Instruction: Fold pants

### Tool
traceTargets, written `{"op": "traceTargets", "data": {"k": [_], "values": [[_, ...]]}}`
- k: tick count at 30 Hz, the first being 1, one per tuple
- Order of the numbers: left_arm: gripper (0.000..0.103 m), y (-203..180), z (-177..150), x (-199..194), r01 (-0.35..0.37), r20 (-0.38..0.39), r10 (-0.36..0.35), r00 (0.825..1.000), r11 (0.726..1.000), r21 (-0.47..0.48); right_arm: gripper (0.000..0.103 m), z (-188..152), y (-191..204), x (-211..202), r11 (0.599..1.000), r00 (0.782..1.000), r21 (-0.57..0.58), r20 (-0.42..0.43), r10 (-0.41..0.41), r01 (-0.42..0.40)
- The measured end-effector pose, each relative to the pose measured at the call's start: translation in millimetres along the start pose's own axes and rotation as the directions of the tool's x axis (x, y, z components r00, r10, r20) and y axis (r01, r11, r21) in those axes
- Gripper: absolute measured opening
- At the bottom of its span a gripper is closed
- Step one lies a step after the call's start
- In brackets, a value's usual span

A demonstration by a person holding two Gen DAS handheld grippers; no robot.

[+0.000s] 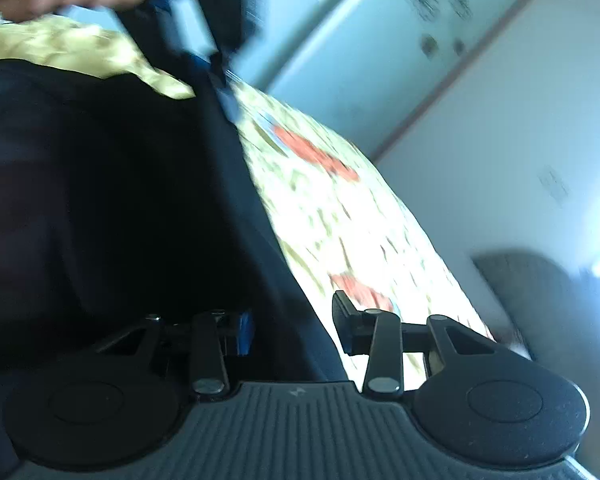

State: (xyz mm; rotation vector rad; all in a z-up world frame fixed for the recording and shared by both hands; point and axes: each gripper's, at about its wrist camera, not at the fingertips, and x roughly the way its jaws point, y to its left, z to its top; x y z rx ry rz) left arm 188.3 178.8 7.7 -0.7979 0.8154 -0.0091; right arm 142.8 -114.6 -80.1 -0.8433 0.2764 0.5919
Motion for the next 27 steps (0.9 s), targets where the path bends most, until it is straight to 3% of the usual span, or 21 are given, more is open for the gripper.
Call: {"op": "traceTargets", "data": {"k": [3, 8, 21, 27], "values": [[0.008, 4, -7, -4, -0.001, 0.001, 0.001, 1.000, 1.000, -0.002, 0.029, -9, -6, -2, 0.998, 0.997, 0.013, -0.052, -0.062, 0.063], [0.007, 8, -17, -11, -0.002, 0.013, 0.002, 1.000, 1.000, 0.000, 0.007, -14, 0, -7, 0.995, 0.989, -0.017, -0.105, -0.102, 0.101], [0.007, 13, -50, -71, 0.021, 0.056, -0.028, 0.998, 0.994, 0.108, 0.006, 0, 37, -70, 0.992, 0.991, -0.027, -0.051, -0.127, 0.125], [0.006, 28, -66, -85, 0.029, 0.031, -0.032, 0.999, 0.995, 0.097, 0.006, -1, 46, -91, 0.995, 0.993, -0.004, -0.052, -0.103, 0.103]]}}
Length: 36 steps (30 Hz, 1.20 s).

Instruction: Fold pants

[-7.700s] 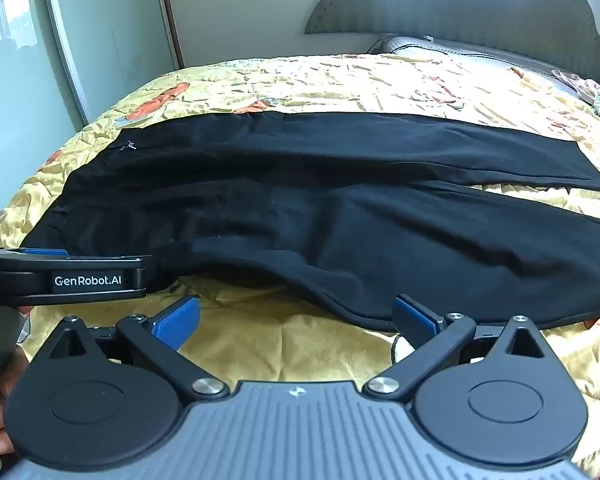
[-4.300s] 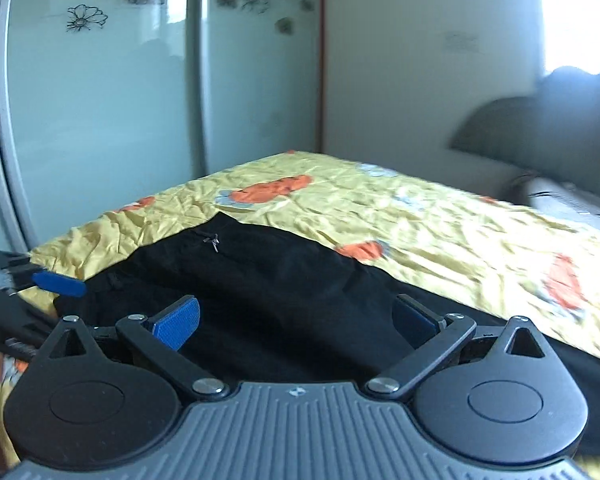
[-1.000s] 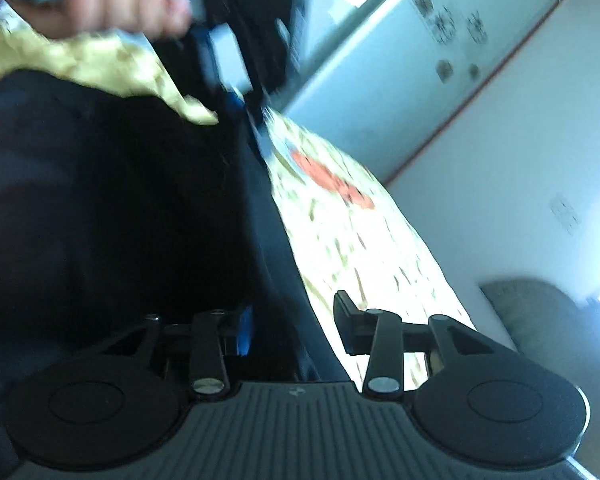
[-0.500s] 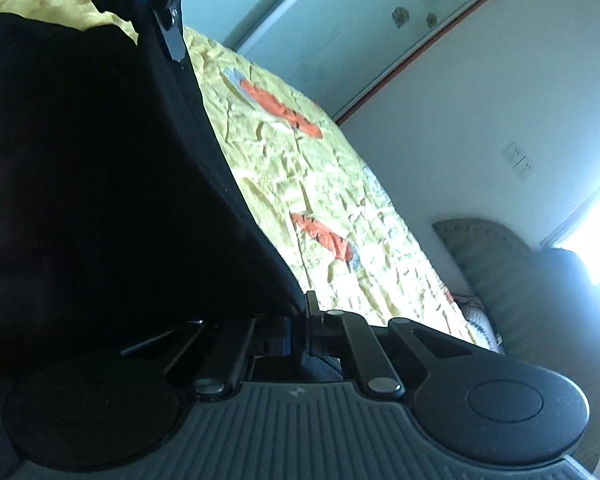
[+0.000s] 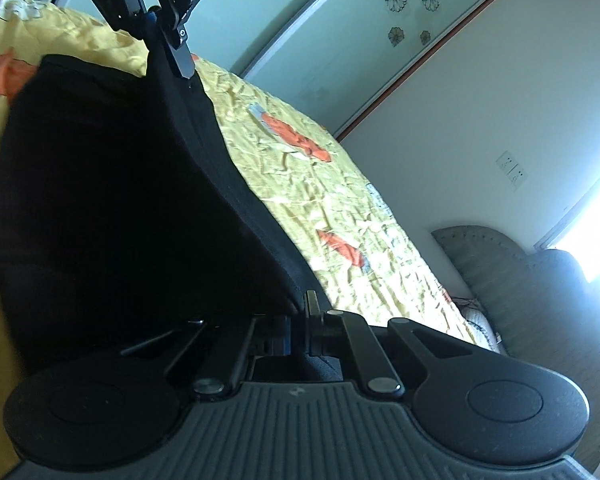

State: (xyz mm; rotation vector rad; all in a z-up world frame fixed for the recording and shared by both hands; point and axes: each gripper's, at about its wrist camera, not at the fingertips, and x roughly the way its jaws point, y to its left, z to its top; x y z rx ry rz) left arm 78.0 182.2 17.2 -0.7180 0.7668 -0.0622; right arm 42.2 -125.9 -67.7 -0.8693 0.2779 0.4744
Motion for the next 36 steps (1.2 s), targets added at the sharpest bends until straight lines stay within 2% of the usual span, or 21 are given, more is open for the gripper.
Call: {"op": "traceTargets", "data": {"k": [7, 23, 35, 36], "values": [[0.006, 17, -17, -13, -0.020, -0.024, 0.020, 0.999, 1.000, -0.003, 0.006, -6, 18, -26, 0.999, 0.999, -0.014, 0.000, 0.046, -0.046], [0.006, 34, -40, -25, -0.060, -0.073, 0.060, 0.996, 0.998, -0.003, 0.006, -7, 27, -39, 0.988, 0.988, -0.002, -0.018, 0.153, -0.153], [0.007, 41, -49, -17, -0.114, -0.097, 0.116, 0.989, 0.993, 0.024, 0.006, -11, 42, -46, 0.984, 0.984, 0.024, -0.026, 0.178, -0.177], [0.011, 41, -48, -17, -0.117, -0.098, 0.120, 0.988, 0.993, 0.030, 0.006, -12, 45, -48, 0.984, 0.983, 0.025, -0.027, 0.179, -0.179]]}}
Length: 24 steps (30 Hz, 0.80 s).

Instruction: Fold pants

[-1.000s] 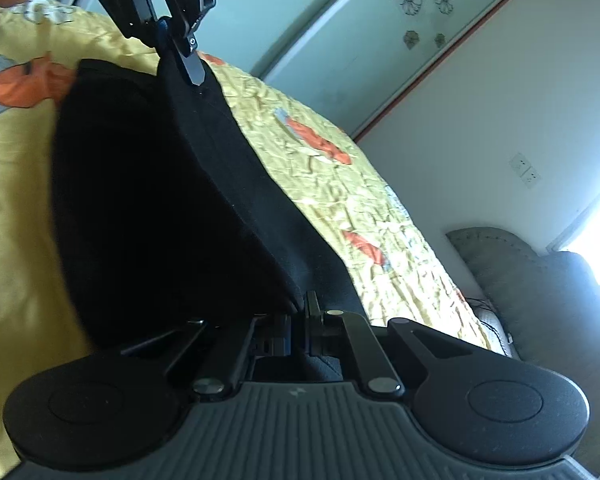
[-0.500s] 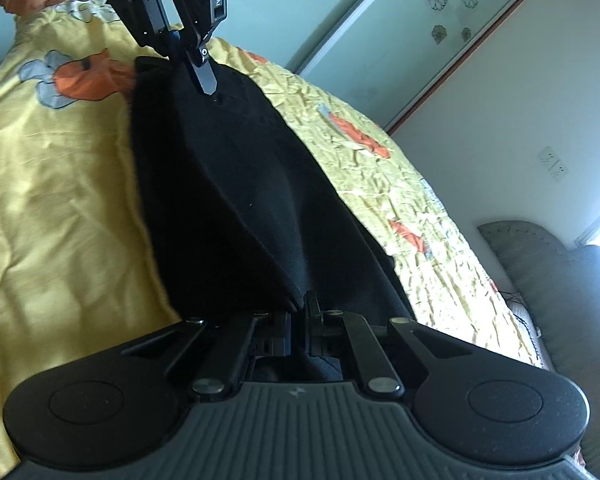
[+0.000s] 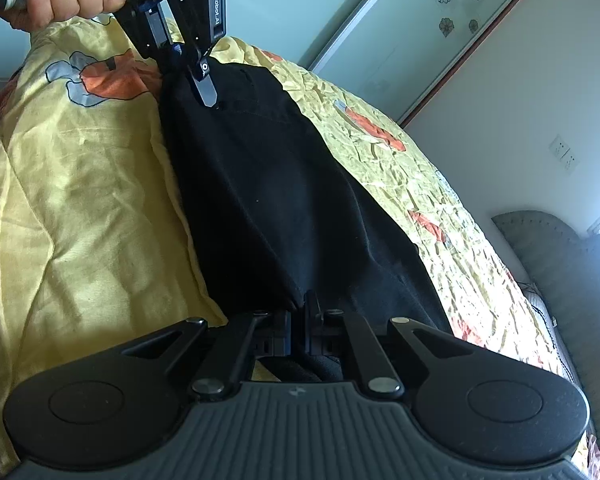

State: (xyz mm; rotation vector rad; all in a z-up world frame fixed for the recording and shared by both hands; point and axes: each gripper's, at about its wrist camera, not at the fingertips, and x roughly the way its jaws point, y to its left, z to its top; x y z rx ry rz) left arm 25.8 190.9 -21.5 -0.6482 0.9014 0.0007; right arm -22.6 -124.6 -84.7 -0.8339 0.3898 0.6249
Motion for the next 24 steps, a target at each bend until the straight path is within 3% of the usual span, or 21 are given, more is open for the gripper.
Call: {"op": "traceTargets", "data": {"k": [2, 5, 10, 14, 18, 21, 23, 24], "values": [[0.022, 0, 1, 0, 0.000, -0.014, 0.000, 1.000, 1.000, 0.000, 0.008, -2, 1, -1, 1.000, 1.000, 0.013, -0.009, 0.013, -0.013], [0.026, -3, 0, -4, -0.013, -0.029, 0.013, 1.000, 1.000, 0.004, 0.009, -3, 4, -3, 1.000, 1.000, 0.019, -0.010, 0.004, -0.004], [0.031, -21, -9, -19, -0.075, -0.019, 0.078, 0.997, 0.991, 0.109, 0.009, -5, 3, -8, 0.997, 1.000, 0.081, -0.005, -0.005, 0.005], [0.032, -32, -17, -33, -0.110, 0.002, 0.111, 0.994, 0.978, 0.180, 0.016, -12, -12, -27, 0.978, 0.998, 0.200, 0.025, 0.062, -0.066], [0.032, -61, -22, -38, -0.088, 0.040, 0.080, 0.996, 0.949, 0.302, 0.021, -31, -42, -57, 0.925, 0.992, 0.359, 0.074, 0.102, -0.122], [0.035, -95, -30, -29, -0.037, 0.047, 0.020, 0.999, 0.907, 0.419, 0.021, -59, -73, -79, 0.865, 0.998, 0.500, 0.058, 0.010, -0.038], [0.041, -121, -36, -13, 0.045, 0.005, -0.054, 0.999, 0.875, 0.483, 0.021, -86, -97, -87, 0.806, 0.995, 0.586, -0.022, -0.093, 0.088], [0.044, -134, -40, -5, 0.089, -0.026, -0.087, 0.996, 0.861, 0.502, 0.021, -103, -111, -91, 0.757, 0.985, 0.631, -0.081, -0.150, 0.167]]}}
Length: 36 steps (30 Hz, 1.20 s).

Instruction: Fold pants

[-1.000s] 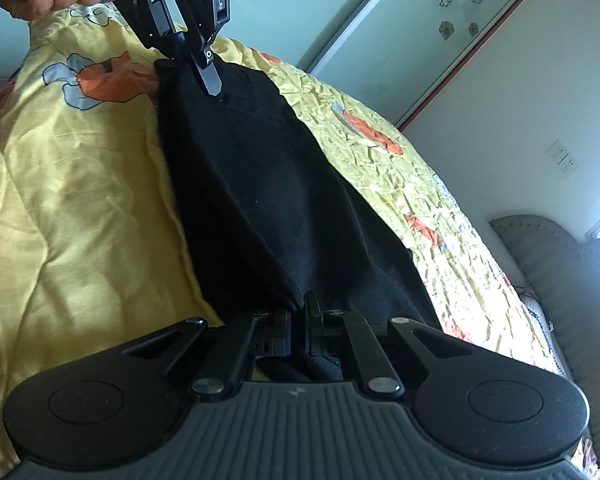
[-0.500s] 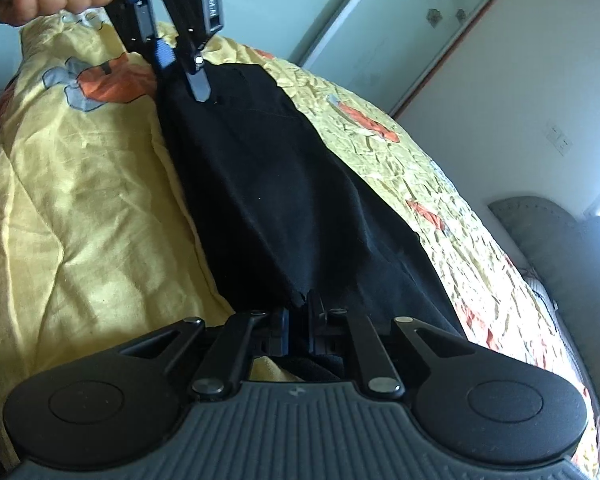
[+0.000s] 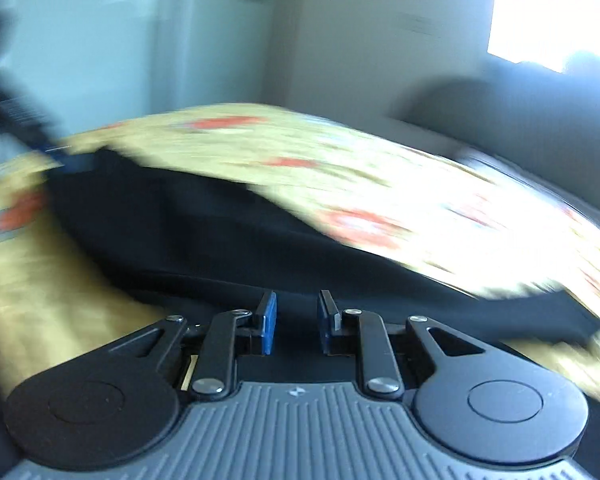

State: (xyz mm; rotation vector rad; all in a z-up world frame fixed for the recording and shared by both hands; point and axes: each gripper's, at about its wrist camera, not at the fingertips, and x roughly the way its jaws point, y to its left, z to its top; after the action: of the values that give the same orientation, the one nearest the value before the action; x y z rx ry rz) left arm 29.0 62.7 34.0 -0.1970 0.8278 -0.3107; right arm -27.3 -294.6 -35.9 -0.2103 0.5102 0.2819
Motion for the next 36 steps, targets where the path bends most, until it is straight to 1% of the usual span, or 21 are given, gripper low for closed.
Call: {"op": "traceTargets", "data": {"k": [1, 3, 4, 6, 7, 9, 11, 14, 15, 16, 18, 19, 21, 22, 23, 25, 28, 30, 33, 34, 36], "values": [[0.048, -10, 3, 11, 0.043, -0.013, -0.043, 0.999, 0.999, 0.018, 0.022, -4, -18, 0, 0.997, 0.999, 0.052, -0.010, -0.052, 0.053], [0.051, -35, 5, 31, 0.126, -0.043, -0.124, 0.991, 0.990, 0.062, 0.022, -17, -63, 2, 0.971, 0.987, 0.180, -0.052, -0.153, 0.160], [0.052, -46, 5, 41, 0.157, -0.058, -0.153, 0.987, 0.985, 0.076, 0.026, -24, -83, 2, 0.951, 0.980, 0.241, -0.075, -0.182, 0.195], [0.053, -66, 4, 60, 0.213, -0.098, -0.204, 0.974, 0.972, 0.094, 0.033, -42, -122, 2, 0.894, 0.969, 0.373, -0.121, -0.218, 0.247], [0.053, -74, 4, 70, 0.240, -0.119, -0.228, 0.966, 0.966, 0.095, 0.037, -49, -134, 2, 0.868, 0.960, 0.411, -0.146, -0.237, 0.277], [0.053, -90, 2, 86, 0.292, -0.160, -0.273, 0.949, 0.950, 0.110, 0.037, -67, -153, 2, 0.833, 0.938, 0.434, -0.209, -0.277, 0.343], [0.054, -102, -2, 100, 0.323, -0.191, -0.295, 0.936, 0.937, 0.135, 0.037, -79, -161, -5, 0.815, 0.926, 0.443, -0.219, -0.306, 0.374], [0.055, -117, -11, 119, 0.357, -0.244, -0.312, 0.918, 0.920, 0.165, 0.038, -73, -162, -15, 0.747, 0.870, 0.448, -0.211, -0.446, 0.492], [0.055, -120, -12, 126, 0.368, -0.258, -0.319, 0.912, 0.914, 0.170, 0.038, -68, -163, -16, 0.738, 0.865, 0.458, -0.187, -0.466, 0.496], [0.055, -124, -15, 130, 0.376, -0.267, -0.324, 0.908, 0.910, 0.176, 0.038, -62, -166, -14, 0.740, 0.873, 0.474, -0.161, -0.460, 0.477], [0.056, -132, -19, 133, 0.378, -0.269, -0.320, 0.908, 0.905, 0.198, 0.038, -41, -168, -2, 0.769, 0.895, 0.472, -0.119, -0.430, 0.432], [0.058, -135, -22, 132, 0.381, -0.264, -0.322, 0.909, 0.900, 0.214, 0.040, -28, -169, 9, 0.787, 0.898, 0.447, -0.108, -0.426, 0.426], [0.061, -138, -26, 133, 0.380, -0.254, -0.322, 0.912, 0.896, 0.228, 0.048, -5, -171, 37, 0.815, 0.900, 0.389, -0.106, -0.423, 0.429], [0.061, -140, -27, 134, 0.377, -0.250, -0.320, 0.914, 0.897, 0.229, 0.056, 7, -174, 54, 0.819, 0.899, 0.376, -0.114, -0.423, 0.433], [0.061, -140, -29, 136, 0.375, -0.249, -0.318, 0.915, 0.897, 0.232, 0.060, 15, -180, 71, 0.820, 0.901, 0.379, -0.120, -0.416, 0.429], [0.061, -143, -31, 137, 0.369, -0.245, -0.311, 0.918, 0.896, 0.247, 0.060, 27, -195, 102, 0.814, 0.907, 0.403, -0.147, -0.394, 0.418], [0.061, -146, -35, 137, 0.361, -0.230, -0.302, 0.925, 0.888, 0.285, 0.060, 33, -224, 149, 0.766, 0.888, 0.448, -0.229, -0.400, 0.460], [0.061, -150, -37, 136, 0.352, -0.221, -0.293, 0.930, 0.880, 0.317, 0.060, 33, -243, 173, 0.708, 0.862, 0.492, -0.301, -0.407, 0.506], [0.060, -154, -40, 137, 0.340, -0.208, -0.281, 0.937, 0.871, 0.354, 0.061, 25, -262, 191, 0.633, 0.846, 0.561, -0.360, -0.394, 0.534], [0.058, -156, -40, 138, 0.335, -0.204, -0.277, 0.939, 0.870, 0.362, 0.061, 25, -265, 194, 0.619, 0.836, 0.561, -0.369, -0.407, 0.549], [0.054, -158, -40, 139, 0.324, -0.196, -0.268, 0.943, 0.868, 0.375, 0.062, 25, -267, 200, 0.608, 0.813, 0.540, -0.377, -0.443, 0.582]]}}
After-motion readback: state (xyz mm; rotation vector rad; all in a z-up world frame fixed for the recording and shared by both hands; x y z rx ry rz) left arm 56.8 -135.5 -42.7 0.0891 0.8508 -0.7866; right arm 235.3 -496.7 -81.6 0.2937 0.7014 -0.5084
